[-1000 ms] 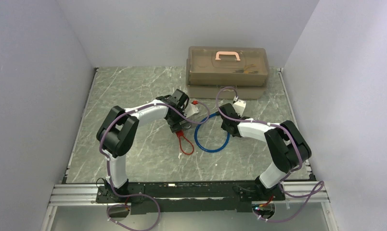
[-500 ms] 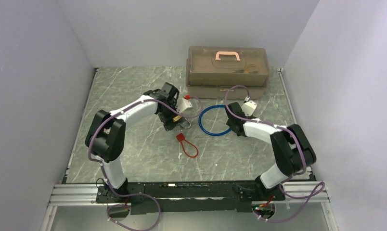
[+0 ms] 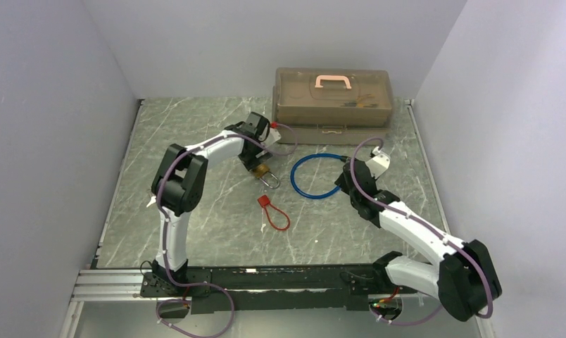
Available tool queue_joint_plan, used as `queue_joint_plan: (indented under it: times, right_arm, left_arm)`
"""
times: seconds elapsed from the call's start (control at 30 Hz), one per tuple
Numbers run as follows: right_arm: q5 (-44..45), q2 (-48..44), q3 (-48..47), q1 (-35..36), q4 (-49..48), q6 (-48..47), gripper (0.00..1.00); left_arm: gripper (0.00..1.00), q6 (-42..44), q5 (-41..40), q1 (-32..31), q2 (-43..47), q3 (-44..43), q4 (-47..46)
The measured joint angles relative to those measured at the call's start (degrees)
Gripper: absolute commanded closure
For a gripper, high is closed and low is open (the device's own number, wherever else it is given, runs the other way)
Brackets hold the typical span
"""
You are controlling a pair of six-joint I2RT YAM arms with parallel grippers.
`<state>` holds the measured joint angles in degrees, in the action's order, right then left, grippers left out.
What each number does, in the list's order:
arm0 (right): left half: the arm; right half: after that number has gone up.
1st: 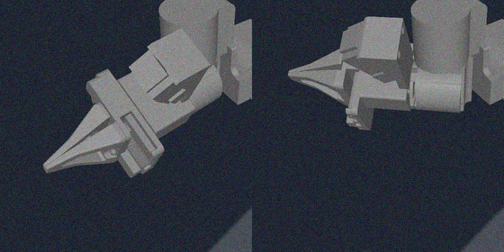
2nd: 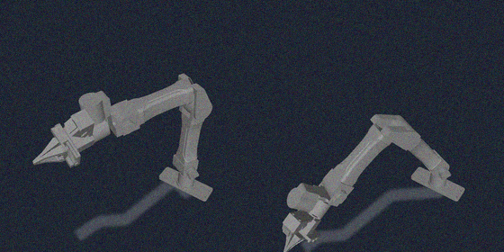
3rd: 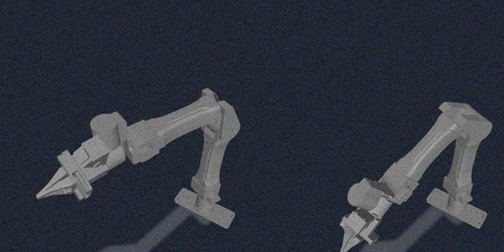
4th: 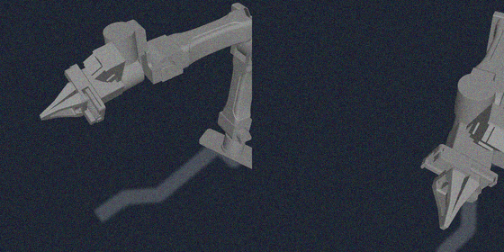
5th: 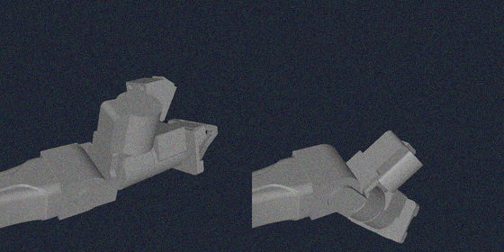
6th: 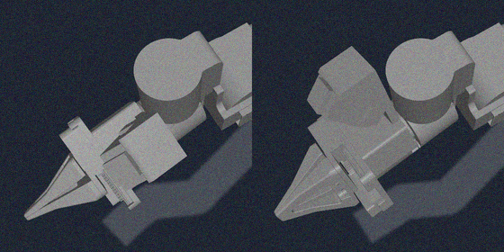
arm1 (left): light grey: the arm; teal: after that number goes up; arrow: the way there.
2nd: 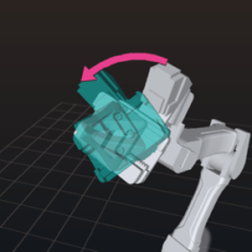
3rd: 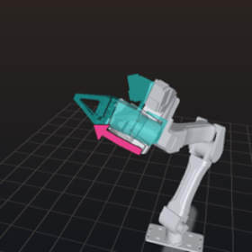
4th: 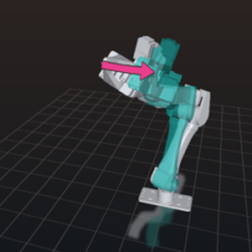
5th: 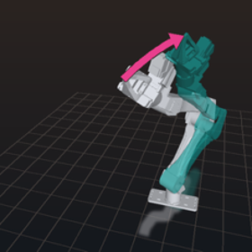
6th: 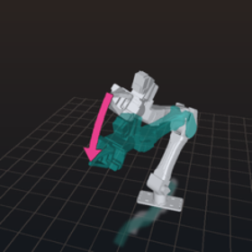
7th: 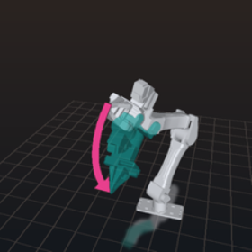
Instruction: Unlock with the key
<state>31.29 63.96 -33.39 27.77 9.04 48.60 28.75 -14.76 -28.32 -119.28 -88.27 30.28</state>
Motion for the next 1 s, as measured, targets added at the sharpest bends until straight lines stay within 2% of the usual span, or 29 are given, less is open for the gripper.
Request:
queue_joint_plan:
  times: [0.2, 0.37, 0.47, 0.57, 0.7, 0.8, 0.9, 1.0]
  right_arm:
    - [0.0, -5.4, 1.7, 0.4, 0.3, -0.4, 0.51]
    - [-0.2, -5.9, 1.7, 0.8, 0.4, -1.1, 0.50]
    - [-0.3, -5.9, 1.7, 1.6, 0.4, -2.2, 0.49]
    - [-0.1, -5.4, 1.4, 4.1, 0.4, -3.5, 0.48]
    - [0.3, -2.5, -1.0, 9.2, 0.3, -5.7, 0.48]
    - [0.2, -1.2, -2.6, 12.1, -0.3, -7.2, 0.48]
    - [0.0, -0.2, -3.4, 13.9, -1.5, -8.6, 0.50]
    - [-0.8, 1.6, -4.5, 15.1, -2.2, -10.1, 0.51]
  left_arm:
    - [0.04, 0.8, -0.2, -5.4, 0.7, 2.1, -2.0]
    - [0.02, 0.9, 5.2, -9.1, 2.9, 4.4, -0.8]
    - [0.01, 0.7, 8.9, -9.4, 4.6, 5.6, 2.3]
    - [0.01, 0.5, 11.4, -6.7, 7.3, 5.7, 6.5]
    - [0.01, 0.8, 15.7, 4.9, 14.7, 5.1, 12.2]
    - [0.01, 2.3, 16.3, 17.4, 21.1, 4.8, 13.9]
    - [0.06, 3.7, 15.6, 30.1, 26.5, 7.3, 13.9]
    - [0.08, 3.6, 15.0, 39.8, 28.4, 12.3, 13.5]
